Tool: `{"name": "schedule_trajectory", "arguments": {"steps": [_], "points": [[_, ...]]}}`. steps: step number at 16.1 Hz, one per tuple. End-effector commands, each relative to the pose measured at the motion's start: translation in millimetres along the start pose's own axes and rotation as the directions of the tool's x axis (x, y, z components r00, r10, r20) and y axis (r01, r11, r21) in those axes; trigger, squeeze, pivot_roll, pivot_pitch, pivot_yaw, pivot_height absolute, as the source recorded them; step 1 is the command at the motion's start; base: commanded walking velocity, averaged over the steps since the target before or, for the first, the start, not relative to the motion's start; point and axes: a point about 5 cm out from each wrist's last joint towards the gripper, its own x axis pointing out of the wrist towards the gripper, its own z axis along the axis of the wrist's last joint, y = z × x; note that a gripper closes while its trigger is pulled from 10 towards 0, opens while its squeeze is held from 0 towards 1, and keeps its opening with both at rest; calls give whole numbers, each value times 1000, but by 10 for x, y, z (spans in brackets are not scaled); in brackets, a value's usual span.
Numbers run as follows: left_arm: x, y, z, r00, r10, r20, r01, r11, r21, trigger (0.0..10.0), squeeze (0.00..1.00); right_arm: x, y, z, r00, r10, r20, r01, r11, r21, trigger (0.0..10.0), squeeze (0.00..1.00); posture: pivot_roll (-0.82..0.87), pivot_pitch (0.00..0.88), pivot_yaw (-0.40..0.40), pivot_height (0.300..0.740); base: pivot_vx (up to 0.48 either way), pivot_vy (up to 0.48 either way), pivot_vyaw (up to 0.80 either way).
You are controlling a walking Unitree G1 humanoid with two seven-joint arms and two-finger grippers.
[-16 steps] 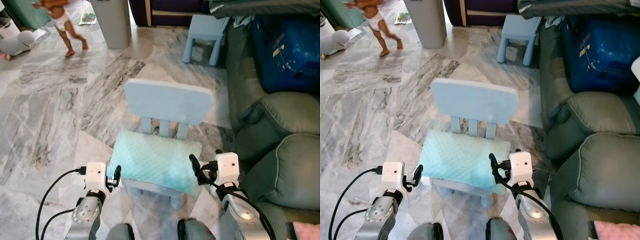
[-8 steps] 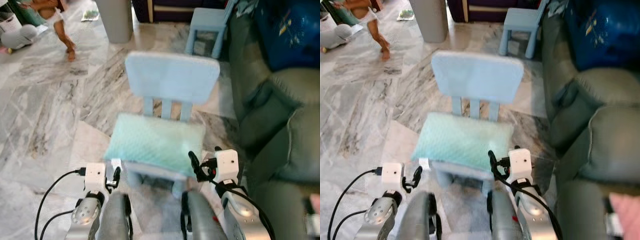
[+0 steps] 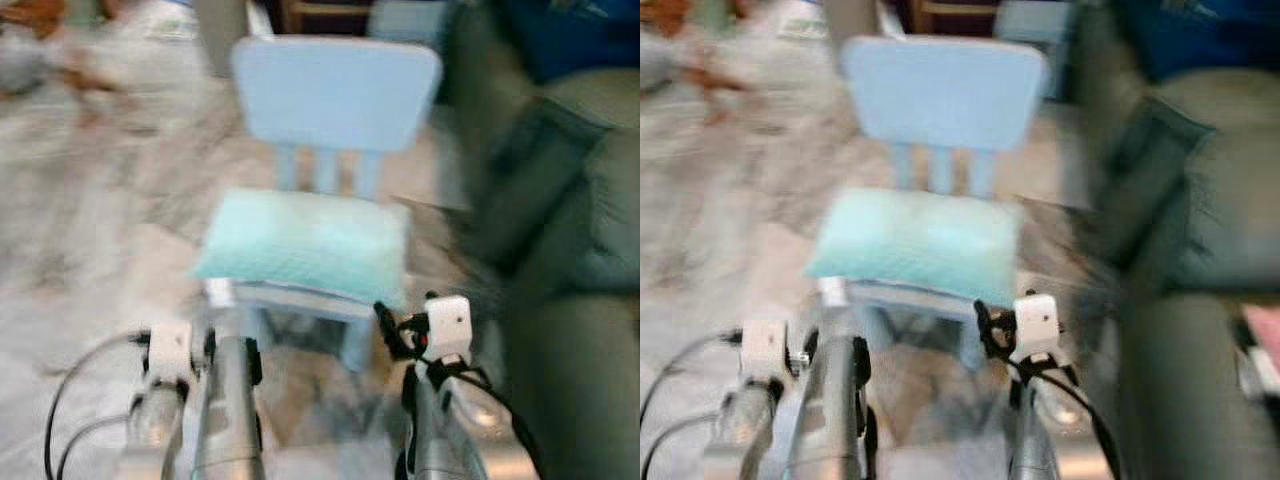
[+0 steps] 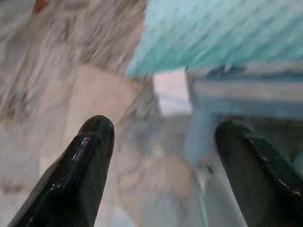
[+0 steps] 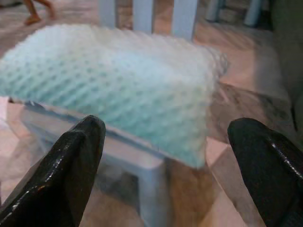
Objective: Move the pillow to the sofa
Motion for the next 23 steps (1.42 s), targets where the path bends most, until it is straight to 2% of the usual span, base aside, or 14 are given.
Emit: {"name": "schedule_trajectory", "arguments": {"steps": [1,4,9,11,12,15,17,18,20,22,23], "points": [[-30,48,-26,1000,31,-3,-31,999,14,10000,0,25,-14,24,1000,3,13,-3,1000,-8,10000,0,-80,237,55,455,0,0,0],[-10,73,13,998,58,13,-58,998,29,10000,0,65,-33,33,1000,1,14,0,1000,-19,10000,0,-77,234,59,455,0,0,0],[41,128,116,994,97,53,-100,994,51,10000,0,108,-30,54,1000,-2,30,2,1000,-13,10000,0,-73,229,62,425,0,0,0],[130,220,347,981,134,141,-145,987,71,10000,0,142,-80,128,998,-8,61,10,999,-36,10000,0,-73,230,63,425,0,0,0],[144,231,380,979,135,153,-148,986,75,10000,0,149,-90,144,998,-9,68,12,999,-42,10000,0,-73,230,63,425,0,0,0],[303,333,732,959,143,244,-160,986,53,10000,0,257,-251,403,989,-24,146,33,998,-61,10000,0,-80,247,62,425,0,0,0],[449,493,1013,943,190,272,-197,980,0,10000,0,366,-375,623,981,-14,193,23,999,-41,10000,0,-86,255,57,425,0,0,0],[495,576,1111,934,228,275,-217,974,-68,10000,0,427,-415,715,979,2,205,-1,1000,-4,10000,0,-87,256,55,425,0,0,0],[523,642,1221,923,247,296,-239,969,-65,10000,0,514,-428,813,977,49,209,-69,993,92,10000,0,-90,262,51,425,0,0,0],[560,774,1188,927,292,235,-266,954,-138,10000,0,675,-296,882,952,237,192,-280,929,244,10000,0,-91,275,48,425,0,0,0],[577,790,1133,940,285,189,-250,950,-188,10000,0,737,-233,901,927,330,178,-368,891,266,10000,0,-87,282,43,425,0,0,0]]}}
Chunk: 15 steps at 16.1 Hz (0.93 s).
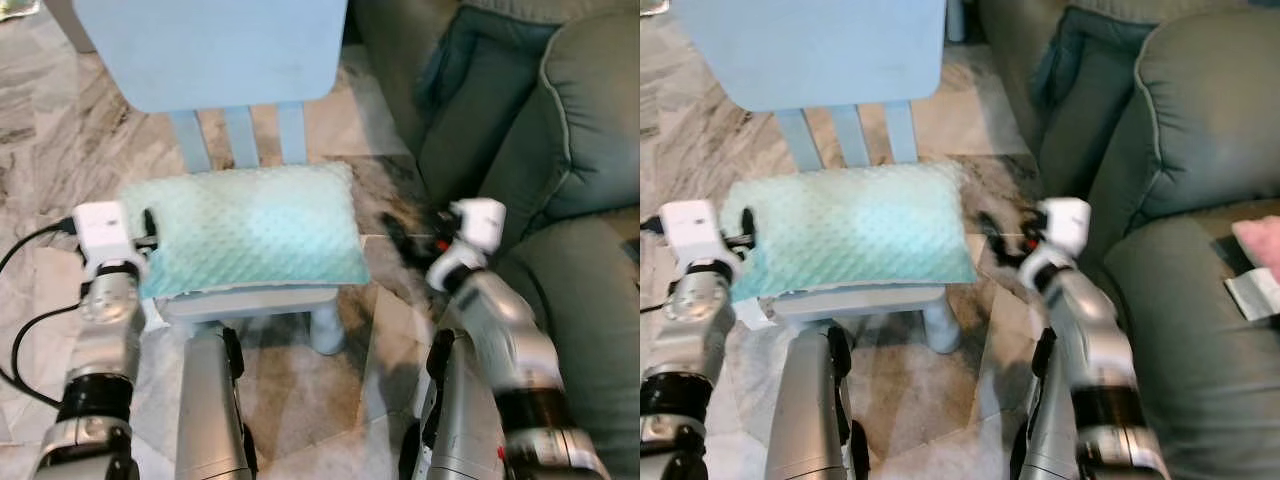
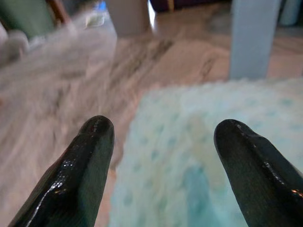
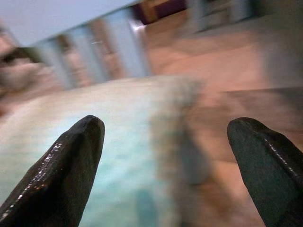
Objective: Move the pillow to the sofa
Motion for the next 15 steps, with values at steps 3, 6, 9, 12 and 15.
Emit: {"name": "schedule_trajectory", "arguments": {"steps": [3,6,9,12,15], "points": [[16,153,-77,997,-1,-75,-4,997,-76,10000,0,165,90,-1,982,174,-78,-171,984,49,10000,0,-74,302,27,425,0,0,0],[62,219,-76,992,-49,-120,28,984,-174,10000,0,264,89,16,969,218,-113,-214,975,52,10000,0,-58,322,13,425,0,0,0],[134,378,28,992,-42,-120,16,978,-206,10000,0,364,228,-37,919,365,-148,-340,925,171,10000,0,-54,334,11,425,0,0,0],[155,441,70,992,-35,-117,11,979,-203,10000,0,464,354,-75,906,389,-166,-363,917,167,10000,0,-48,338,14,425,0,0,0],[151,384,0,982,-101,-161,64,973,-220,10000,0,520,315,-259,929,202,-311,-252,959,-129,10000,0,-35,349,20,425,0,0,0]]}}
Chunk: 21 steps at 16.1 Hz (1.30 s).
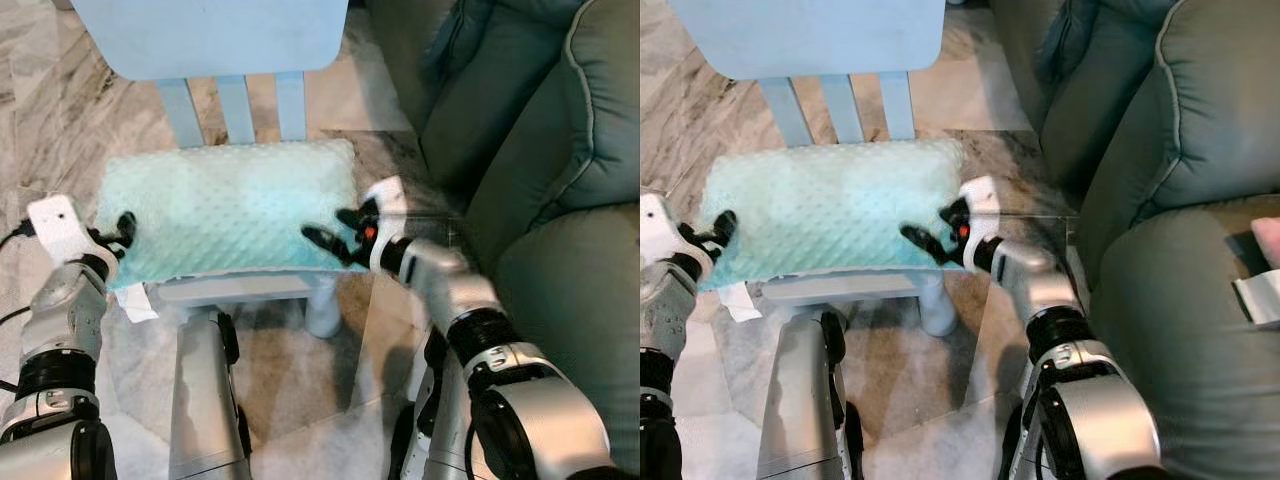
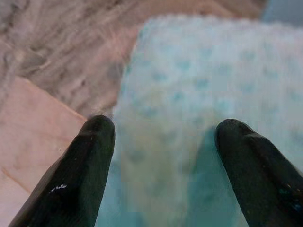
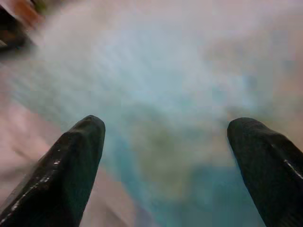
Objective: Move the pillow to the sofa
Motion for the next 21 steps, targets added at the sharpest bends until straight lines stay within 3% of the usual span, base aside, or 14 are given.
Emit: {"name": "schedule_trajectory", "arguments": {"steps": [1,3,6,10,12,13,14,16,17,21], "points": [[-5,49,-25,1000,-7,-23,7,1000,1,10000,0,-6,-17,-86,998,-39,-53,35,996,-86,10000,0,-34,352,21,425,0,0,0],[29,42,-42,999,-18,-46,19,1000,18,10000,0,-11,-65,-28,994,-111,-19,105,972,-208,10000,0,-32,353,28,425,0,0,0],[81,24,119,1000,-13,1,13,1000,12,10000,0,0,-73,164,991,-102,81,120,959,-256,10000,0,-34,353,33,425,0,0,0],[112,23,307,998,-10,68,8,999,38,10000,0,-126,-271,457,956,-185,229,233,951,-204,10000,0,-35,352,38,425,0,0,0],[122,78,325,997,27,68,-29,999,27,10000,0,-248,-472,412,922,-315,226,346,931,-115,10000,0,-40,364,49,425,0,0,0],[122,78,325,997,27,68,-29,999,27,10000,0,-248,-472,412,922,-315,226,346,931,-115,10000,0,-40,364,49,425,0,0,0],[126,108,208,999,30,-9,-31,999,-17,10000,0,-247,-496,335,915,-349,202,360,933,-19,10000,0,-26,381,52,425,0,0,0],[121,117,65,997,13,-80,-19,997,-75,10000,0,-198,-452,266,919,-345,191,332,938,97,10000,0,-17,398,53,425,0,0,0],[131,22,-31,990,-64,-128,51,993,-106,10000,0,-109,-345,163,936,-307,171,267,938,221,10000,0,-3,426,52,425,0,0,0],[161,-65,-19,982,-115,-149,94,985,-146,10000,0,19,-171,65,961,-233,151,167,919,358,10000,0,4,449,51,425,0,0,0]]}}
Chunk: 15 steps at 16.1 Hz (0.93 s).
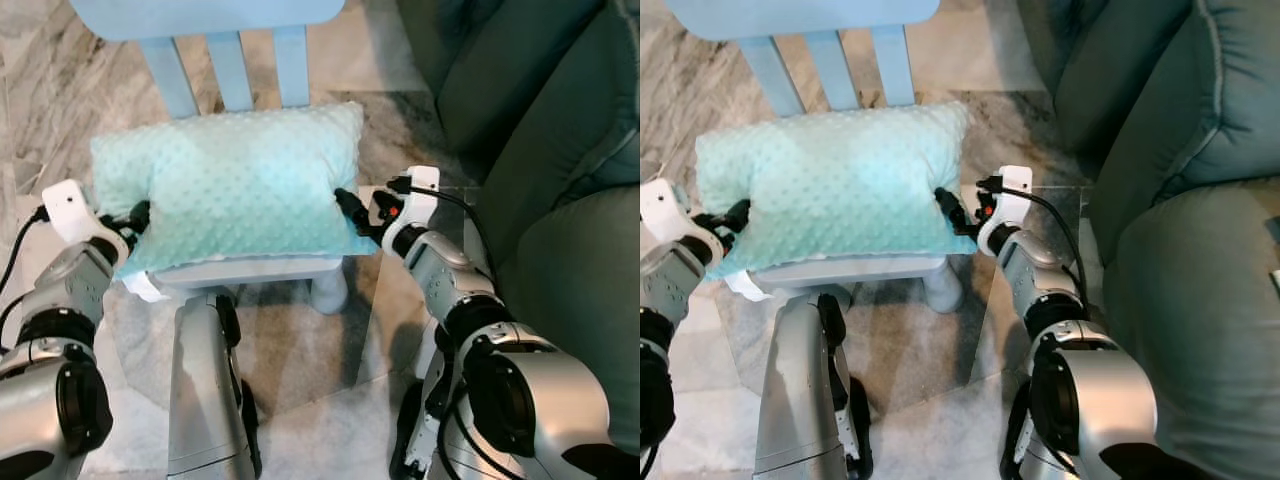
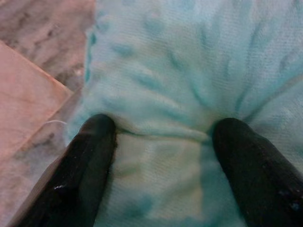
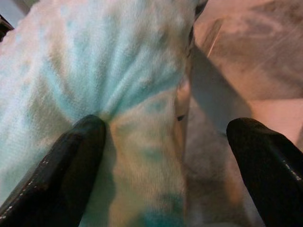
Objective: Move the pillow to the sofa
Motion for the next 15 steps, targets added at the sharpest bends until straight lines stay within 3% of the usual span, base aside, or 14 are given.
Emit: {"name": "schedule_trajectory", "arguments": {"steps": [1,3,4,5,6,7,15], "points": [[-20,29,-154,997,-26,-79,22,999,-47,10000,0,12,73,-145,998,39,-54,-37,998,47,10000,0,2,451,50,425,0,0,0],[-19,-34,-207,988,-105,-112,92,989,-112,10000,0,47,196,-193,991,118,-68,-115,992,49,10000,0,4,449,48,425,0,0,0],[-30,-87,-284,971,-184,-151,164,977,-139,10000,0,60,274,-231,982,177,-72,-172,983,67,0,0,6,446,46,425,0,0,0],[-45,-131,-352,953,-246,-179,222,964,-143,10000,0,63,335,-268,970,229,-84,-224,973,63,0,0,7,447,43,425,0,0,0],[-54,-154,-385,941,-282,-186,255,954,-159,4039,0,61,358,-291,964,247,-97,-243,969,45,0,0,5,446,41,425,0,0,0],[-62,-148,-419,941,-281,-189,249,952,-179,0,0,52,364,-316,961,258,-104,-255,966,42,0,0,5,446,41,425,0,0,0],[-78,-121,-432,943,-286,-173,259,952,-161,0,0,-101,154,-434,969,213,-127,-214,977,1,0,0,-10,441,47,425,0,0,0]]}}
